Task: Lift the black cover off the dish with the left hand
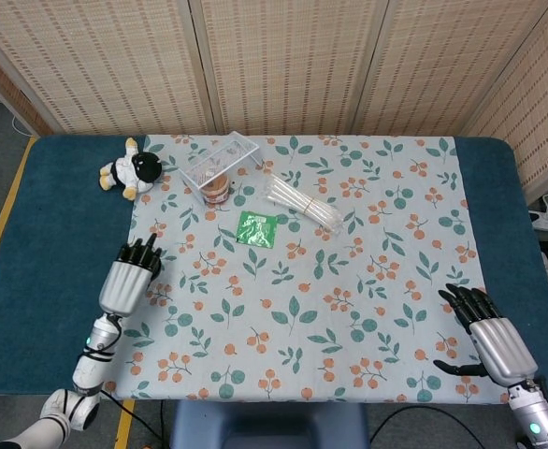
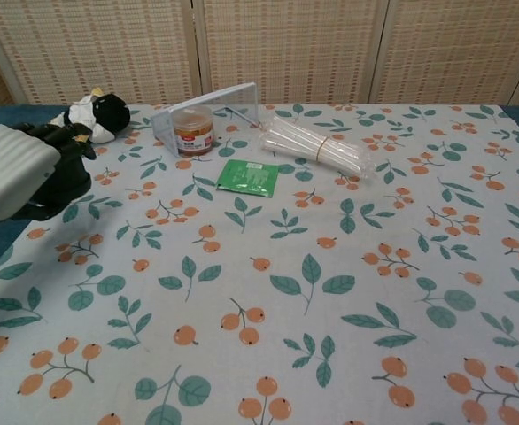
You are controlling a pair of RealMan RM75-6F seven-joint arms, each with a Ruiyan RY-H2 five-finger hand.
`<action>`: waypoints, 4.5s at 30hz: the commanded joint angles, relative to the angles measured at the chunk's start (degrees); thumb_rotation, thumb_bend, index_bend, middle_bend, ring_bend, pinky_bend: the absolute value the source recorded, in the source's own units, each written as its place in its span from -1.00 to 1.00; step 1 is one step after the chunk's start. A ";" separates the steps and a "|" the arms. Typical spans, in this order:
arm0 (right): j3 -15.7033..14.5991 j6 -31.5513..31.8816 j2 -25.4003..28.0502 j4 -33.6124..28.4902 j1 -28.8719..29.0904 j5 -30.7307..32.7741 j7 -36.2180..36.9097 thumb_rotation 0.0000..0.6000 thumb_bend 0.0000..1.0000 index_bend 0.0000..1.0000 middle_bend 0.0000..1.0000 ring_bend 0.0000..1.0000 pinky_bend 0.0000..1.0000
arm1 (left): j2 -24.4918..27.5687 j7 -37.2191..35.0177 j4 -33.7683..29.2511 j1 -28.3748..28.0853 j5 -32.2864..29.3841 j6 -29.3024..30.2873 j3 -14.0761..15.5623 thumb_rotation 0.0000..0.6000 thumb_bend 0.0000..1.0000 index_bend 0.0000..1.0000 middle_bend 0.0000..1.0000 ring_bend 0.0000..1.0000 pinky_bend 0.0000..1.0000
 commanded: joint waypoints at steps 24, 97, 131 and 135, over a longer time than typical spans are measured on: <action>-0.08 0.25 0.11 -0.13 -0.01 -0.23 0.13 0.50 -0.96 -1.00 -1.00 -1.00 -1.00 | 1.81 -7.89 -10.82 -0.70 -10.37 -10.37 6.25 1.00 -0.27 -0.98 -0.79 -0.86 -0.57; -0.56 0.35 0.17 -1.28 -0.44 -0.72 -1.93 0.50 -0.85 -1.00 -1.00 -1.00 -1.00 | 24.39 -16.01 -45.13 -1.17 -15.16 -9.16 5.62 1.00 -0.10 -0.17 0.01 -0.02 -0.40; -0.98 -1.50 -0.85 -1.59 0.36 -0.97 -3.84 0.50 -0.85 -1.00 -1.00 -1.00 -1.00 | 21.98 -9.78 -33.25 -1.53 -20.52 -16.42 8.35 1.00 -0.28 -1.00 -1.00 -1.00 -0.69; -1.10 -1.21 -0.87 -1.79 0.22 -1.20 -4.10 0.50 -0.85 -1.00 -1.00 -1.00 -1.00 | 23.38 -10.97 -35.41 -1.22 -19.80 -15.26 8.25 1.00 -0.29 -1.00 -1.00 -1.00 -0.72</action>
